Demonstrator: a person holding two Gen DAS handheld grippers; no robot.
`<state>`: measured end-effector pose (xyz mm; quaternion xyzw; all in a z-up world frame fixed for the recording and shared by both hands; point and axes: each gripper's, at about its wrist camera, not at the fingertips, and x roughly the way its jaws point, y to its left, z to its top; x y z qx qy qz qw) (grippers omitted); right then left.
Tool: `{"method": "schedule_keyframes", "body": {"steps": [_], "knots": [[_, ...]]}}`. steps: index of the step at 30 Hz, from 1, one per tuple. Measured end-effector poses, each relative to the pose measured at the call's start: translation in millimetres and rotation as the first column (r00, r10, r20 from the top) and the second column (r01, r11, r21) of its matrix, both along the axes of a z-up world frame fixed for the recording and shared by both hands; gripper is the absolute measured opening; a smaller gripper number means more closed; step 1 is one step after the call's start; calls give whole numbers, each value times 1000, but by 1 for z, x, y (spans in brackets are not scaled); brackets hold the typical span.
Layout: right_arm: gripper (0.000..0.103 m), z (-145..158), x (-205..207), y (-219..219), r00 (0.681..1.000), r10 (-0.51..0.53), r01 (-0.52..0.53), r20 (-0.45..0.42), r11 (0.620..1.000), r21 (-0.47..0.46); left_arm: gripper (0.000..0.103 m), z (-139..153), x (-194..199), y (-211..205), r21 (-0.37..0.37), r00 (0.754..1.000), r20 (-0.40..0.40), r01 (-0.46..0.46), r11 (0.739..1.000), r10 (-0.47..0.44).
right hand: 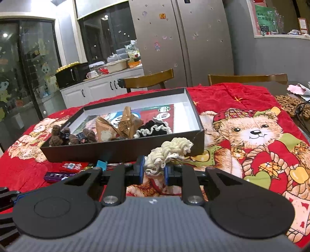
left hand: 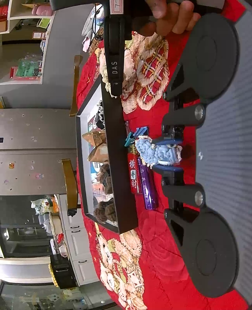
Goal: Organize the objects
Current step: 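Lift both scrunchies and carry them over the black box with both tools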
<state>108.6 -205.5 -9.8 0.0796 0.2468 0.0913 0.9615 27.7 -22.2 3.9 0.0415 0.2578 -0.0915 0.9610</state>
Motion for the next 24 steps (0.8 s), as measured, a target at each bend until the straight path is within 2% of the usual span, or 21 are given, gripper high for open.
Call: {"method": "schedule_keyframes", "body": {"steps": [10, 17, 24], "knots": [[23, 2, -3, 2, 1000, 23, -23, 18, 1000, 17, 25, 4, -6, 1, 17, 998, 51, 21, 1000, -22], [23, 1, -5, 1, 1000, 19, -19, 19, 999, 28, 25, 4, -6, 1, 8, 998, 54, 32, 999, -33], [23, 5, -10, 3, 998, 41, -41, 41, 999, 8, 25, 8, -22, -3, 37, 990, 141, 18, 999, -23]]}}
